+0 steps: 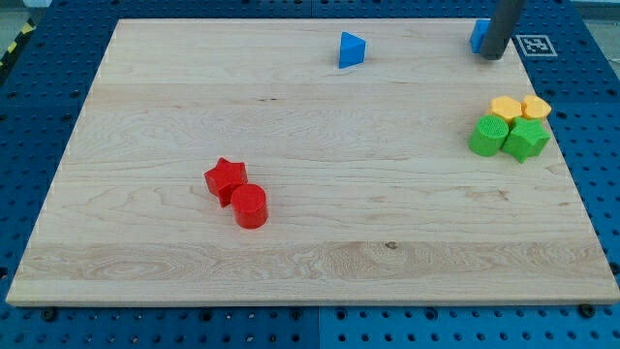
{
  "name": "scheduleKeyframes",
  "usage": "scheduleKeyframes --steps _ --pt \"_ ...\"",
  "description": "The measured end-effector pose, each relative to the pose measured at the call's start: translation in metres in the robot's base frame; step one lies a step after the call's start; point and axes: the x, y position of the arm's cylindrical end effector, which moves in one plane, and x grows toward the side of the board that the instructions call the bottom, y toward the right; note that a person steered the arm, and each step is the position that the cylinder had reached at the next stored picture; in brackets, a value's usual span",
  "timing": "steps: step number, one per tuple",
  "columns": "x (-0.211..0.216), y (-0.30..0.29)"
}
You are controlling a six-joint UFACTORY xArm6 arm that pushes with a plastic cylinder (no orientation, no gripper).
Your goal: Push the blue triangle left to the blue cube
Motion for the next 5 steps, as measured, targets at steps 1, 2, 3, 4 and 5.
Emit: scheduleKeyframes --steps 1,2,3,4,5 --pt "-0.005 0.000" --pt "0.029 -0.020" --pt "0.061 -0.080" --pt "0.063 -0.173" --pt "0.043 -0.237"
